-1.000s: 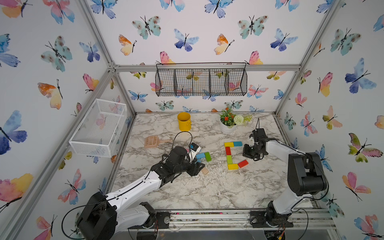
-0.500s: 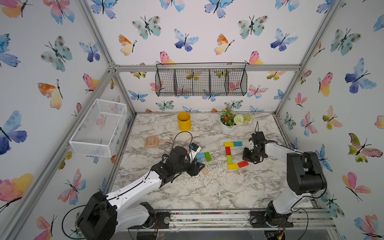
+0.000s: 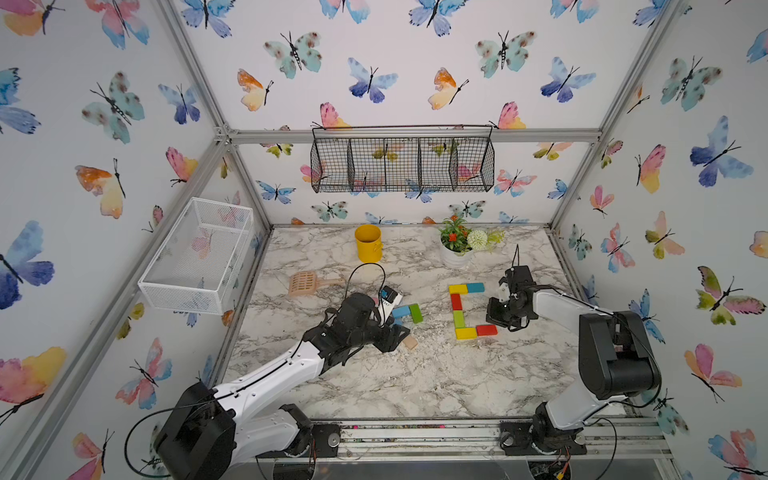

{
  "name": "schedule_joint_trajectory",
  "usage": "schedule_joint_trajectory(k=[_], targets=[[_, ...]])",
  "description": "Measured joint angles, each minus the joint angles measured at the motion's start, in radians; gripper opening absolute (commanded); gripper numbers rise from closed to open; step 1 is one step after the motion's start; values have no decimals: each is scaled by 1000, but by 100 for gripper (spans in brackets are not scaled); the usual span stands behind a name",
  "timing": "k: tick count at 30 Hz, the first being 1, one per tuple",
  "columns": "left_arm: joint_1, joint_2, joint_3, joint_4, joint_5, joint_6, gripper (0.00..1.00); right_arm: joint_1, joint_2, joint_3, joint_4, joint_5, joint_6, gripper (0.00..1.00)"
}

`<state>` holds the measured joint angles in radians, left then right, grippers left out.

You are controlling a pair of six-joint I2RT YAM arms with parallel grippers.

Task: Assemble the letter c with building blocks
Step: Assemble the building block at the center of the board.

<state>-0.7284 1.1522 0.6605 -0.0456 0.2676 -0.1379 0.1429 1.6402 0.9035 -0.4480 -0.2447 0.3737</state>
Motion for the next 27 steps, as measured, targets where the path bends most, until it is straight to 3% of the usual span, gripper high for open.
schedule_joint_trajectory(k=[12, 27], targets=[[0, 0, 0, 0, 0, 0, 61, -23, -64, -1, -11, 50, 26, 10], [0, 0, 0, 0, 0, 0, 61, -69, -94, -51, -49, 109, -2, 6]])
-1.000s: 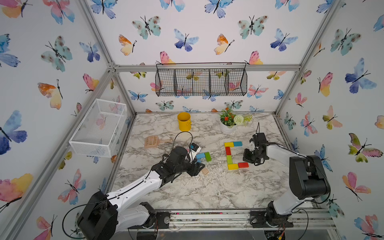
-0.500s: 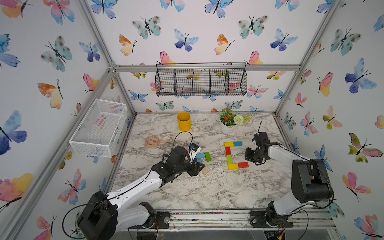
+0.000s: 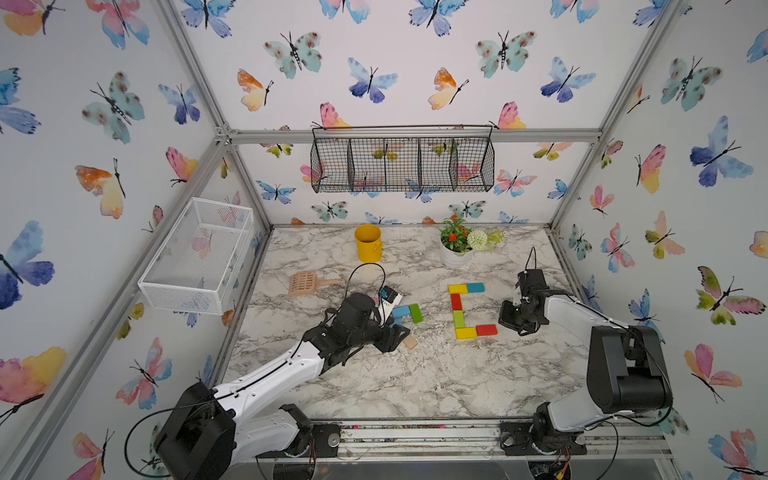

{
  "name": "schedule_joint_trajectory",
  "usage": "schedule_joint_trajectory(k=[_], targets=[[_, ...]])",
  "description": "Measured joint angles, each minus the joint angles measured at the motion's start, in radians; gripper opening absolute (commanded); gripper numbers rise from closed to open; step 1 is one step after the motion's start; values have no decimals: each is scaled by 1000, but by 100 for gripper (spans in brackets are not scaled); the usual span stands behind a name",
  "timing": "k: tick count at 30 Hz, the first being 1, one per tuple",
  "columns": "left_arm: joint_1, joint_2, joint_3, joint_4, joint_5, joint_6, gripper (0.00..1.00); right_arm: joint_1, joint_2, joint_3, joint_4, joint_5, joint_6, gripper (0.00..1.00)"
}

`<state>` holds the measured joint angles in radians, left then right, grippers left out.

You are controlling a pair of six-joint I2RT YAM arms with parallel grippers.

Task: Assemble the letter c with building blocks
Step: Assemble the building block at the center of the board.

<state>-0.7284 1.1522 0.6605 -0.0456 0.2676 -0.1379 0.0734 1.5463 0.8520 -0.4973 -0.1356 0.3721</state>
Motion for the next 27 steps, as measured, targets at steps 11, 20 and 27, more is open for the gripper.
schedule_joint_trajectory(k=[11, 20, 27], targets=[[0, 0, 0, 0, 0, 0, 61, 0, 23, 4, -20, -8, -71, 5], [-7, 3, 1, 0, 2, 4, 60, 0, 52, 18, -27, -39, -125, 5], [-11, 24, 23, -5, 1, 4, 60, 0, 66, 26, -32, -62, -151, 5]])
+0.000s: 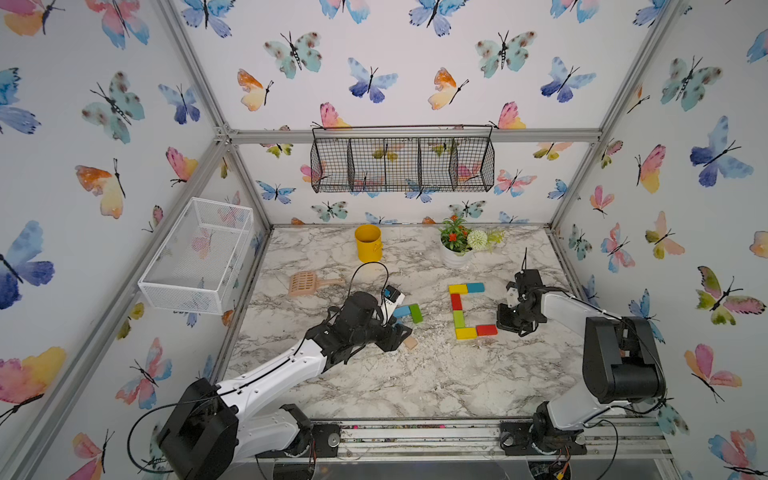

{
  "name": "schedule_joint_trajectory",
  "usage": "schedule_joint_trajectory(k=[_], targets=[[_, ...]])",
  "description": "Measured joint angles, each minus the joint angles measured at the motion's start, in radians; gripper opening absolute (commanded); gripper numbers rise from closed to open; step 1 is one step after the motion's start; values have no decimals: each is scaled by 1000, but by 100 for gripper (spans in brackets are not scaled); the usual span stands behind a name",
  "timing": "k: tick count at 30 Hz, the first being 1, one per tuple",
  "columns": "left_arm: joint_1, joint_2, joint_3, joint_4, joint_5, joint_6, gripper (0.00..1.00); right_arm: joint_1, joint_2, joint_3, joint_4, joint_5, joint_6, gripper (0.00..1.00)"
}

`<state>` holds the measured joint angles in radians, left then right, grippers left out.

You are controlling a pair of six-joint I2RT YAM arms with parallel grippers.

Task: Assemble the letter c with building blocks
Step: Assemble the building block at the center of the board.

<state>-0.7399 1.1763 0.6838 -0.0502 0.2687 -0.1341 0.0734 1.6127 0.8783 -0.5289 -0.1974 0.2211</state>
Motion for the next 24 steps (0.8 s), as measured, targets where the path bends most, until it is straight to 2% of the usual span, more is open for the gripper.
schedule_joint_trajectory(k=[24], targets=[[-2, 8, 5, -8, 0, 0, 60, 0, 23, 28, -9, -37, -32, 5]])
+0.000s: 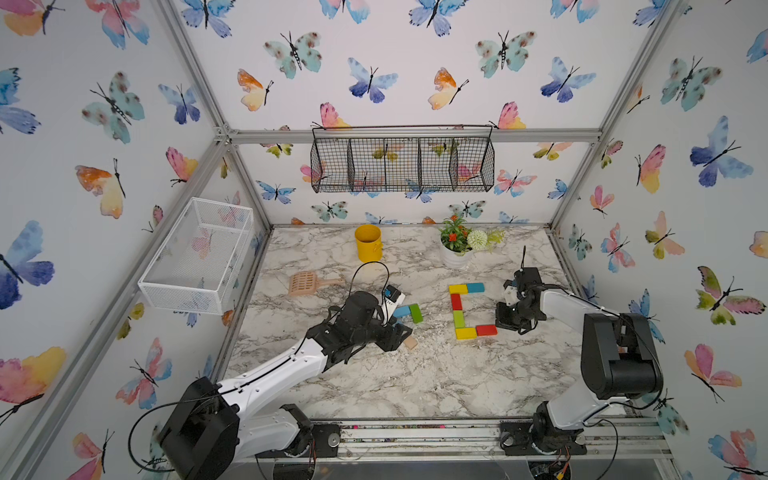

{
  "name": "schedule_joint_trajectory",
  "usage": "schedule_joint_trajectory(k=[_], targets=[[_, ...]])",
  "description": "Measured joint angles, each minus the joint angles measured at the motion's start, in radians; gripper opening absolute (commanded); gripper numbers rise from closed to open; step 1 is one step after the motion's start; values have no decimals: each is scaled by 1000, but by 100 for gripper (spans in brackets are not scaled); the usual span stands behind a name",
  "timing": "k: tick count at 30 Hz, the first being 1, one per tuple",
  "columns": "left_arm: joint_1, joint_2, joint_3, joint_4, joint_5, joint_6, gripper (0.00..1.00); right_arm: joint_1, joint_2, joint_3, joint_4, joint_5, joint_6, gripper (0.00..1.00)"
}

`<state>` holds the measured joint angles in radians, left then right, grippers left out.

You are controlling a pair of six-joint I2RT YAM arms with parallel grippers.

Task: Assemble the letter c with building blocks
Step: Assemble the building block at the center of the board.

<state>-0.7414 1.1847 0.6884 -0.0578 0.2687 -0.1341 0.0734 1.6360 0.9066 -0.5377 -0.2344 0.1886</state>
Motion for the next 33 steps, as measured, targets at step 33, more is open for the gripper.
schedule_joint_trajectory(k=[33], targets=[[0, 10, 2, -6, 0, 0, 60, 0, -3, 0, -1, -14, 14, 13]])
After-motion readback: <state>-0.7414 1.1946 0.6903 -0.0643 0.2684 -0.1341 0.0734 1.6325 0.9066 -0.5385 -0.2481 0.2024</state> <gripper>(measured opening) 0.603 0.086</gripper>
